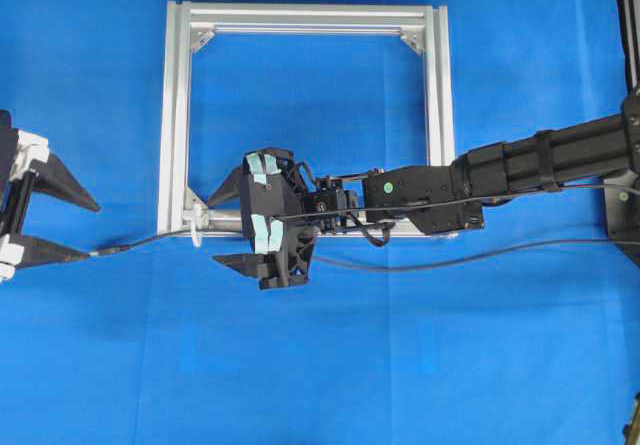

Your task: Insert the wire through the string loop located on the left side.

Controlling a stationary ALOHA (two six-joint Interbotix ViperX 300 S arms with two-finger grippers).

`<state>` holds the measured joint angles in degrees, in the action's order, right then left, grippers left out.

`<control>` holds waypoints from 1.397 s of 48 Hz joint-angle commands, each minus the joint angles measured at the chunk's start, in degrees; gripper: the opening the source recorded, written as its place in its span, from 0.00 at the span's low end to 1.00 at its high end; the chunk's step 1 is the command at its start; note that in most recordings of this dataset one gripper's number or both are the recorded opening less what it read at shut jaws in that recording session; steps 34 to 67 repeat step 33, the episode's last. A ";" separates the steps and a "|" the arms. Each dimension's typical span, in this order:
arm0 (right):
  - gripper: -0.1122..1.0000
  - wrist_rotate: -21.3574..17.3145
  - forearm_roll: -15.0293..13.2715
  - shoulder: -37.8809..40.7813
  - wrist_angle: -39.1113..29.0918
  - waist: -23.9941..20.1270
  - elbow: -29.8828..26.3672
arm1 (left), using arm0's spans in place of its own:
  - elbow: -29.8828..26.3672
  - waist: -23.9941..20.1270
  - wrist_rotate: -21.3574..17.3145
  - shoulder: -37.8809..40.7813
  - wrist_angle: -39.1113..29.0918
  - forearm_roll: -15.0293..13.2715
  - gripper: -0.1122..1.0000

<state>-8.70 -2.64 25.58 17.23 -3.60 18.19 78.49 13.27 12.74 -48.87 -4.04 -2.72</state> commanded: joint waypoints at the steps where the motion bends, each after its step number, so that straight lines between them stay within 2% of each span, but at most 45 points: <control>1: 0.90 0.09 -0.09 -3.52 0.44 -0.09 -0.44 | -1.05 0.18 0.00 -0.09 0.44 0.09 0.85; 3: 0.90 0.00 0.00 -3.87 0.18 -0.18 -0.35 | -1.05 0.18 -0.18 -0.26 0.35 0.09 0.87; 10: 0.90 0.09 -0.09 -5.54 -0.53 -0.18 -0.18 | -1.23 0.18 0.00 -1.41 0.44 0.18 0.80; 19: 0.90 0.09 0.00 -8.70 -2.81 -0.09 -0.18 | -1.85 -0.62 0.00 -3.78 2.02 0.18 0.81; 33: 0.90 -0.09 0.00 -14.41 -6.77 -0.09 -0.18 | -4.04 -4.22 0.00 -6.94 3.43 0.26 0.81; 67: 0.90 -0.09 0.00 -14.41 -6.77 -0.09 -0.18 | -4.04 -4.22 0.00 -6.94 3.43 0.26 0.81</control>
